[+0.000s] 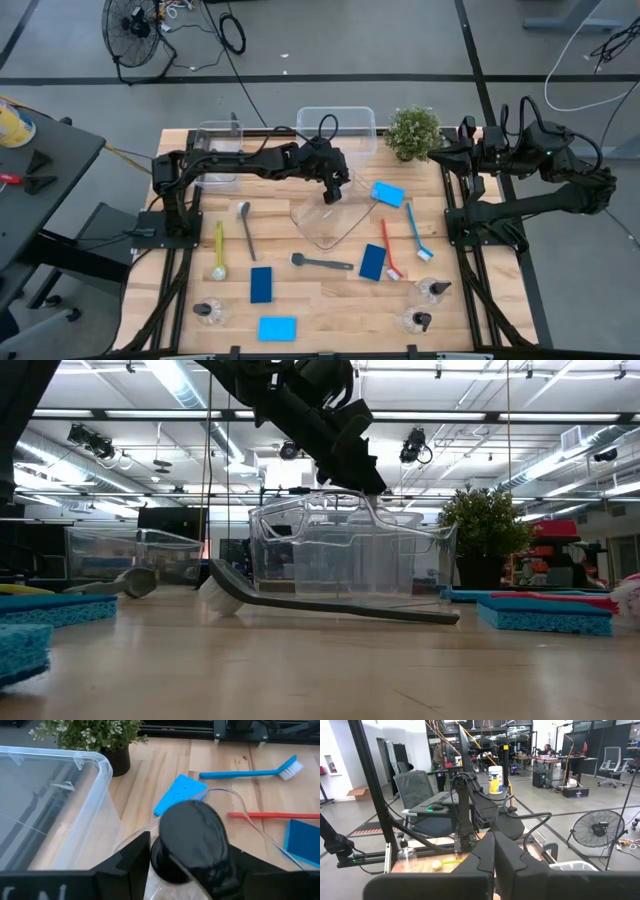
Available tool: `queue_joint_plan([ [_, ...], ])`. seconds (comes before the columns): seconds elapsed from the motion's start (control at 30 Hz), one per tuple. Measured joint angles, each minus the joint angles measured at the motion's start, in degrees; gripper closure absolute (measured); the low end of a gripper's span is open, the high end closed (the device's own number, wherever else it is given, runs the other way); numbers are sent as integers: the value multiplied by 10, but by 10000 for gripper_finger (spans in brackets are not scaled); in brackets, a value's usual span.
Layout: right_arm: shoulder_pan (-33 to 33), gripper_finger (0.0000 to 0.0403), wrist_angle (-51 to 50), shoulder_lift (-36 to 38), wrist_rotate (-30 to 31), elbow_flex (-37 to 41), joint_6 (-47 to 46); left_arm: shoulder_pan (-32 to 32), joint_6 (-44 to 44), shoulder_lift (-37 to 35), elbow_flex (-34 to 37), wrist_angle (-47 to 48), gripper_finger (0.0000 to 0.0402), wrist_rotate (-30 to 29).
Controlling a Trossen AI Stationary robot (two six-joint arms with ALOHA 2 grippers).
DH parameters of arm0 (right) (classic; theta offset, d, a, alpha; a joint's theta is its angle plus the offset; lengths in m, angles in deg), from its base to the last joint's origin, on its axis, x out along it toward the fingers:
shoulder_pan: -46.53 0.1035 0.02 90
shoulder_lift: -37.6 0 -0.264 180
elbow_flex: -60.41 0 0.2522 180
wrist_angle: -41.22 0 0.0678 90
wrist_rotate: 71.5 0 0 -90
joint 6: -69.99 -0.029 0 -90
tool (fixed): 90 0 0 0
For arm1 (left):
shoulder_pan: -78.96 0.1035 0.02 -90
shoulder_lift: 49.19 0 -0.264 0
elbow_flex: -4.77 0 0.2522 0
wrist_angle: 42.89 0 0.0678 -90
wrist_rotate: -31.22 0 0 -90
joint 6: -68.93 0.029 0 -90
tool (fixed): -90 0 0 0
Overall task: Pick & Place Kitchen Sink Supplies
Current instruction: Put the dishwashing liquid dispenser into the right transparent bin
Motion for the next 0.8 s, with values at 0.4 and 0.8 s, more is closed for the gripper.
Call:
queue_joint_plan([
  [0.4, 0, 396, 0, 0, 0, 0, 0, 0, 3, -1, 0, 2, 161, -1],
  [0.8, 0, 396, 1, 0, 0, 0, 14, 4, 18, -39, 0, 139, 158, 1],
])
